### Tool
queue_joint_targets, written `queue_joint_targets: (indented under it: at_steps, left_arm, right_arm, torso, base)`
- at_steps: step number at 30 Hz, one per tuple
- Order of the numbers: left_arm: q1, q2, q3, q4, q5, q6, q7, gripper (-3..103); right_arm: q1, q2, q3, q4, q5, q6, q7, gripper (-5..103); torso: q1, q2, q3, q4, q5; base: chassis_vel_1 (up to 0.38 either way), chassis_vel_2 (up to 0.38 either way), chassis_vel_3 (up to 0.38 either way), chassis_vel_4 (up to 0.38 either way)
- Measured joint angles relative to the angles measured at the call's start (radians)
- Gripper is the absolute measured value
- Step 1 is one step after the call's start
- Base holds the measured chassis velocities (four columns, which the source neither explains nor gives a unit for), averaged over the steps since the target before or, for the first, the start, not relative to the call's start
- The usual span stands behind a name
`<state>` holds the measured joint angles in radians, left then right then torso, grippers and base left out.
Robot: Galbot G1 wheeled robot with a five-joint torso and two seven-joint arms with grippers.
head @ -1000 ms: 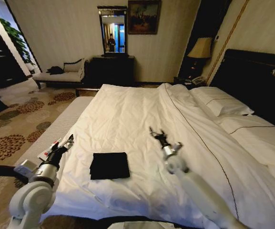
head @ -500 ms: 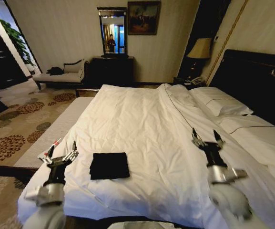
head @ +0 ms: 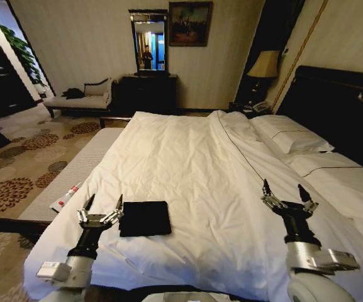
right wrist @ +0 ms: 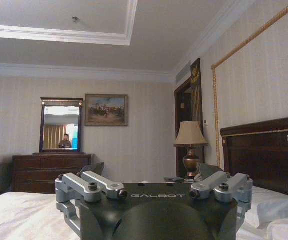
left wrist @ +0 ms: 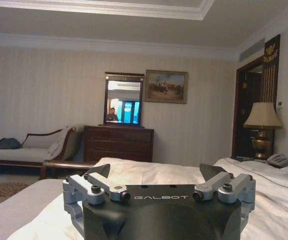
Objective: Fold the clothes on the bed.
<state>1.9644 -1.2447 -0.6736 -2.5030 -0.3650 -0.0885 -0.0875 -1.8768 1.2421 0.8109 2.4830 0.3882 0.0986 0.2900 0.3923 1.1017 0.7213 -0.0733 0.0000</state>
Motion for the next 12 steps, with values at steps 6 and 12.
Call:
queue_joint_targets:
  at_steps: [6, 12]
  left_arm:
    - [-0.002, 0.0, 0.0, 0.0, -0.002, 0.0, 0.0, 100]
    - [-0.003, 0.0, -0.001, 0.001, -0.003, 0.001, -0.001, 100]
  right_arm:
    - [0.003, -0.001, -0.003, -0.004, 0.002, 0.0, -0.001, 100]
    - [0.005, -0.002, -0.004, -0.006, 0.004, 0.0, -0.001, 100]
  torso:
    - [0.0, 0.0, 0.0, 0.0, 0.0]
    - [0.0, 0.0, 0.0, 0.0, 0.0]
  base:
    - [0.0, 0.0, 0.0, 0.0]
    - [0.0, 0.0, 0.0, 0.0]
